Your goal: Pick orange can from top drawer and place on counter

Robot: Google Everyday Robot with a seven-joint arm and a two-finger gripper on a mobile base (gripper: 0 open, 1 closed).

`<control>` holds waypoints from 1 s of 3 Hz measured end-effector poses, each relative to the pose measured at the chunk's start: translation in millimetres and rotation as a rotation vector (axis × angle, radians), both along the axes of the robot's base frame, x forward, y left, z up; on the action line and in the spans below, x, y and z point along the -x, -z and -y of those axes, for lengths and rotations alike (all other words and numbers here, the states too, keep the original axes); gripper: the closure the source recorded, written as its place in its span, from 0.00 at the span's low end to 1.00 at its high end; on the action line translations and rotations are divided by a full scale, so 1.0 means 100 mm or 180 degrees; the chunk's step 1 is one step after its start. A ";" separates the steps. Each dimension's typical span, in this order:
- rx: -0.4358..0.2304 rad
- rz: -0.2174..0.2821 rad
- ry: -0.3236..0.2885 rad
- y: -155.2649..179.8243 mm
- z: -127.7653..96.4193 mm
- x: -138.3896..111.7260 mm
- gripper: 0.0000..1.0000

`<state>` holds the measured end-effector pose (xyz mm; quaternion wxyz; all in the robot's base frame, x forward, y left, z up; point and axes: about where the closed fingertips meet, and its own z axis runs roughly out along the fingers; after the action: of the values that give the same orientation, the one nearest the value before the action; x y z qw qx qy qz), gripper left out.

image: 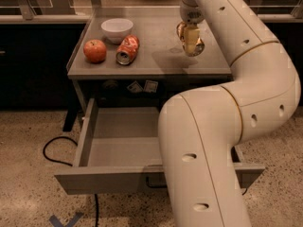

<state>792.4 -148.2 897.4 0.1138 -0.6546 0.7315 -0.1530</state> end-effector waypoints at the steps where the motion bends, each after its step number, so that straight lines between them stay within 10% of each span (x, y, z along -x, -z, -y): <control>1: 0.0000 0.0000 0.0000 0.00 0.00 0.00 0.35; 3: 0.0000 0.0000 0.0000 0.00 0.00 0.00 0.00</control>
Offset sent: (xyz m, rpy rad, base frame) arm 0.0000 0.0000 0.0000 0.0000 0.0000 0.0000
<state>792.4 -148.2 897.4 0.1138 -0.6546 0.7315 -0.1530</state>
